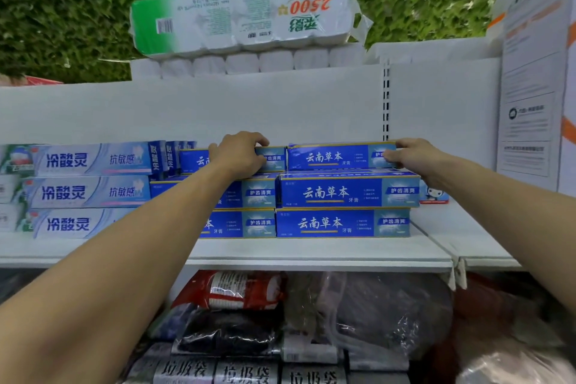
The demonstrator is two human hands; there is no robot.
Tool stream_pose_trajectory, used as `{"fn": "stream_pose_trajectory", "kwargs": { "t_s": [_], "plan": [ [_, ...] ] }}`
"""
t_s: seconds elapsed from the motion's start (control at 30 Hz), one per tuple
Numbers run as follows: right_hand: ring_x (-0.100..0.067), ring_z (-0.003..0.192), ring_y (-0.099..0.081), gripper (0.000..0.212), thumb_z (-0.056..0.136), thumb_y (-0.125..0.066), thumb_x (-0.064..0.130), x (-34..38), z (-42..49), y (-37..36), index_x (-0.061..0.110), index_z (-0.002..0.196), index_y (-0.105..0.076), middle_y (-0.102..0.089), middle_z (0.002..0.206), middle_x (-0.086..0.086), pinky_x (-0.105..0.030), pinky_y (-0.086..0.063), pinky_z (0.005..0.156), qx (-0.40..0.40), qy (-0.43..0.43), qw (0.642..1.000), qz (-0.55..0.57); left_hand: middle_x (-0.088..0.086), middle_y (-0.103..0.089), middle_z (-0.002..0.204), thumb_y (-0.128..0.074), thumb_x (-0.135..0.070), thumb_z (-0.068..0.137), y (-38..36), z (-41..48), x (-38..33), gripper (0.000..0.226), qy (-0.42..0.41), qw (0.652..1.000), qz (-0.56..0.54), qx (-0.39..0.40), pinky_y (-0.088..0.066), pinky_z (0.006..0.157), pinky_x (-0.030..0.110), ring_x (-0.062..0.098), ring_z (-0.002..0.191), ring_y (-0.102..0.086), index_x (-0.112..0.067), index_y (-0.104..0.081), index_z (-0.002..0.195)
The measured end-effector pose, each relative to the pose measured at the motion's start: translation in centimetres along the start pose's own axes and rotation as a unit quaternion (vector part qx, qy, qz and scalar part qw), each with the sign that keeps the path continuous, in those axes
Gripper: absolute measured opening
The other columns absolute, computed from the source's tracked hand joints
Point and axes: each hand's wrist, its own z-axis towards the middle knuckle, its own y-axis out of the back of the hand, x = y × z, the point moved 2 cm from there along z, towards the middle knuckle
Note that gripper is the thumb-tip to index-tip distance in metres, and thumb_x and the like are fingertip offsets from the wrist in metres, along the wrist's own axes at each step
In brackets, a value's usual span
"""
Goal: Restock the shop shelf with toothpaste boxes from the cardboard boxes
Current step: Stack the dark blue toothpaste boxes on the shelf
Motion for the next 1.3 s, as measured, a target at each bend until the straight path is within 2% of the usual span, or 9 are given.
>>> {"fn": "stream_pose_trajectory", "kwargs": {
  "t_s": [0.1,0.2,0.3,0.43,0.63,0.77,0.93,1.07,1.3],
  "plan": [
    [-0.024,0.080,-0.063,0.021,0.096,-0.056,0.021,0.5,-0.5,0.0,0.008,0.112,-0.050,-0.065,0.108,-0.015,-0.030,-0.048,0.063,-0.012,0.005,0.999,-0.040,-0.003,-0.055,0.135,-0.060,-0.033,0.090,0.2,-0.1,-0.1,0.043,0.000,1.000,-0.004,0.011,-0.039,0.104,0.051,0.024,0.122,-0.051,-0.032,-0.051,0.131],
    [-0.021,0.083,-0.062,0.037,0.095,-0.058,0.021,0.9,-1.2,0.2,0.007,0.127,-0.047,-0.062,0.111,-0.012,-0.028,-0.048,0.060,-0.032,0.017,0.997,-0.067,0.000,-0.053,0.138,-0.062,-0.036,0.090,0.5,-0.6,-0.2,0.047,-0.010,1.000,-0.029,0.007,-0.043,0.101,0.050,0.025,0.123,-0.051,-0.028,-0.050,0.134],
    [-0.021,0.096,-0.058,0.040,0.093,-0.060,0.020,1.2,-2.2,0.8,0.008,0.130,-0.049,-0.058,0.123,-0.010,-0.030,-0.049,0.069,-0.090,0.067,0.985,-0.130,0.001,-0.054,0.136,-0.058,-0.041,0.092,1.3,-1.8,-0.4,0.043,-0.033,0.997,-0.060,-0.038,-0.046,0.097,0.048,0.024,0.120,-0.053,-0.027,-0.052,0.133],
    [-0.021,0.110,-0.056,0.037,0.088,-0.058,0.028,2.2,-5.4,0.7,0.018,0.123,-0.055,-0.059,0.125,-0.003,-0.045,-0.045,0.096,-0.141,0.153,0.941,-0.268,-0.004,-0.059,0.128,-0.049,-0.052,0.094,2.7,-4.9,-0.8,0.042,-0.051,0.992,-0.027,-0.115,-0.046,0.085,0.040,0.021,0.114,-0.057,-0.030,-0.055,0.129],
    [-0.019,0.109,-0.053,0.031,0.089,-0.057,0.027,3.6,-12.2,-1.1,0.020,0.119,-0.056,-0.058,0.118,-0.001,-0.039,-0.040,0.093,-0.157,0.234,0.900,-0.333,-0.007,-0.061,0.122,-0.048,-0.050,0.094,4.5,-11.6,0.0,0.036,-0.093,0.984,-0.063,-0.141,-0.048,0.084,0.040,0.017,0.112,-0.056,-0.031,-0.059,0.123],
    [-0.021,0.111,-0.052,0.029,0.087,-0.058,0.023,2.6,-16.7,-3.0,0.021,0.117,-0.060,-0.059,0.117,0.000,-0.041,-0.038,0.095,-0.159,0.262,0.898,-0.317,-0.013,-0.063,0.116,-0.052,-0.046,0.093,4.2,-16.1,1.0,0.030,-0.119,0.979,-0.087,-0.143,-0.049,0.082,0.037,0.012,0.111,-0.057,-0.034,-0.061,0.119],
    [-0.021,0.114,-0.051,0.031,0.085,-0.060,0.022,0.3,-21.9,-4.7,0.020,0.116,-0.062,-0.060,0.119,0.001,-0.038,-0.036,0.094,-0.157,0.264,0.896,-0.322,-0.008,-0.064,0.115,-0.054,-0.042,0.092,2.6,-20.9,1.3,0.030,-0.137,0.977,-0.110,-0.118,-0.050,0.086,0.043,0.016,0.110,-0.058,-0.031,-0.062,0.119],
    [-0.024,0.116,-0.051,0.038,0.082,-0.057,0.030,-1.8,-25.3,-6.1,0.021,0.118,-0.060,-0.059,0.120,-0.002,-0.041,-0.037,0.093,-0.105,0.263,0.882,-0.377,-0.005,-0.065,0.112,-0.056,-0.040,0.092,1.1,-25.0,1.5,0.029,-0.125,0.983,-0.106,-0.084,-0.050,0.086,0.044,0.021,0.108,-0.060,-0.032,-0.062,0.118],
    [-0.023,0.116,-0.050,0.038,0.087,-0.059,0.026,-8.0,-30.9,-8.6,0.025,0.124,-0.054,-0.054,0.125,-0.001,-0.044,-0.038,0.098,0.018,0.197,0.887,-0.418,-0.010,-0.067,0.106,-0.056,-0.041,0.090,-3.8,-32.5,2.6,0.034,-0.049,0.988,-0.133,0.063,-0.053,0.084,0.042,0.018,0.100,-0.064,-0.035,-0.057,0.124]
  ]
}}
